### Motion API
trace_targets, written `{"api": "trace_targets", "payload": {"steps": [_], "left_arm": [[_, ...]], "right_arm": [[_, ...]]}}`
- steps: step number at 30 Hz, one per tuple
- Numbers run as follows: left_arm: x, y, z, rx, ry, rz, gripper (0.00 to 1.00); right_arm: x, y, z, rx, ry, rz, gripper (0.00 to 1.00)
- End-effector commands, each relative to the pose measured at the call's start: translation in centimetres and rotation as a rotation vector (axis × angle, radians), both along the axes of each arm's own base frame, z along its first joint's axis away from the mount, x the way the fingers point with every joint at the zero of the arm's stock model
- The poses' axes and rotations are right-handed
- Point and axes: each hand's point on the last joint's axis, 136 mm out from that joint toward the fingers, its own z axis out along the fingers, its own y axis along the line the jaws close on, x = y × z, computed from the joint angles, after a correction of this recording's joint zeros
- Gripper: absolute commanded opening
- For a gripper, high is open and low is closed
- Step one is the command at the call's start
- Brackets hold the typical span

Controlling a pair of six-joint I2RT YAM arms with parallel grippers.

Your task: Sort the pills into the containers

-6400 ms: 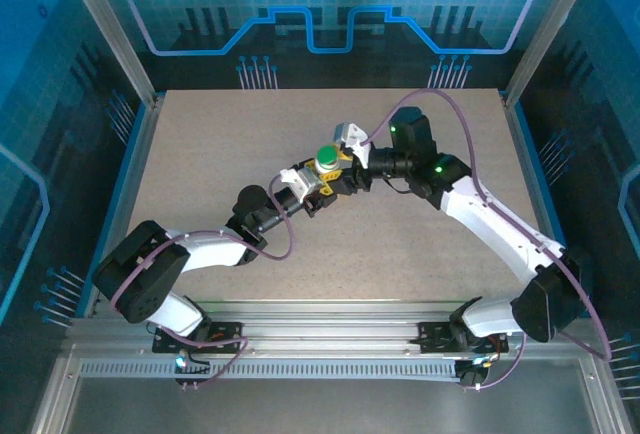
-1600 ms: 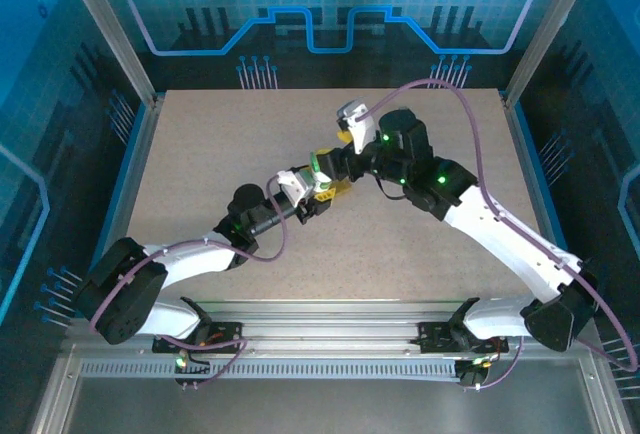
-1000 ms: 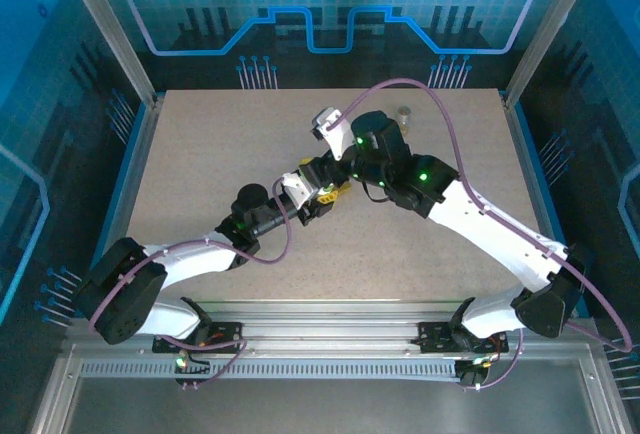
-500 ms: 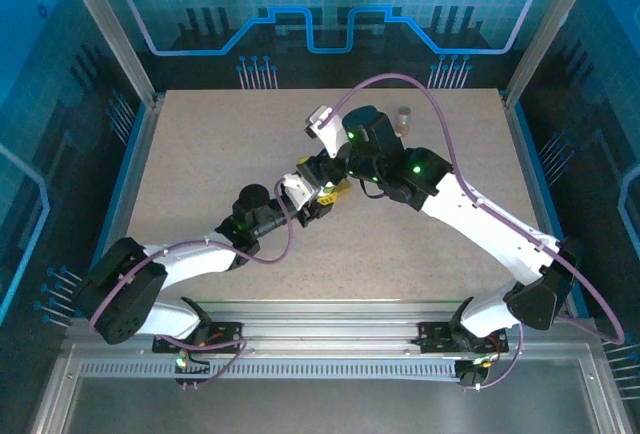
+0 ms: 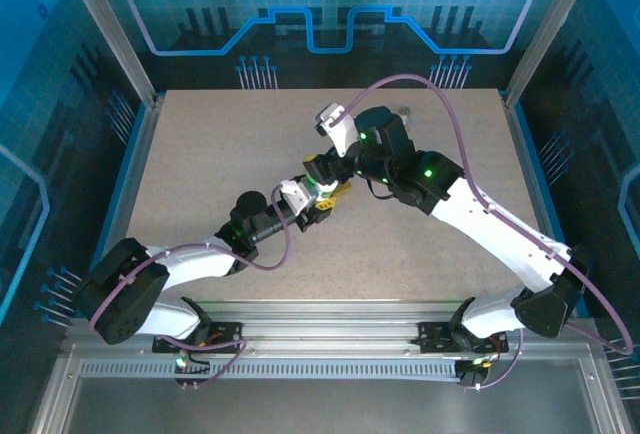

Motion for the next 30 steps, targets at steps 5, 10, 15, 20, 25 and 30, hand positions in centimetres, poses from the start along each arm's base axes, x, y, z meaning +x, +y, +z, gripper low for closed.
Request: {"api": "trace_targets", "payload": {"steps": [5,10,15,20,25,30], "left_arm": [[-1.0,0.6,1.7,-0.068,-0.048,0.009,0.0],[-1.3,1.2,0.8,-0.088,-0.001,0.023,0.0],[-1.5,1.8,-0.8,-0.101,0.07,0.047,0.0],[-1.5,2.6,-2.4,-0.073,0.135,0.09,0.0],[-0.8,3.2,-4.3,-0.001,0.244,0.157,0.0],[-0.7,3.5,-6.7,0.097,0.371,0.187,0.0]], "right_arm": [[0.6,-1.9,-0.1,0.008,0.004,-0.054,0.77],[1.0,-3.4,-0.5,0.01,0.005,-0.085,0.77],[1.7,-4.7,-1.9,0.011,0.026,-0.117,0.78],[2.2,-5.9,-2.7,0.051,0.043,-0.136,0.78],[2.4,-7.0,-4.0,0.086,0.067,-0.154,0.78],[2.4,-7.8,-7.0,0.09,0.072,-0.17,0.78]]}}
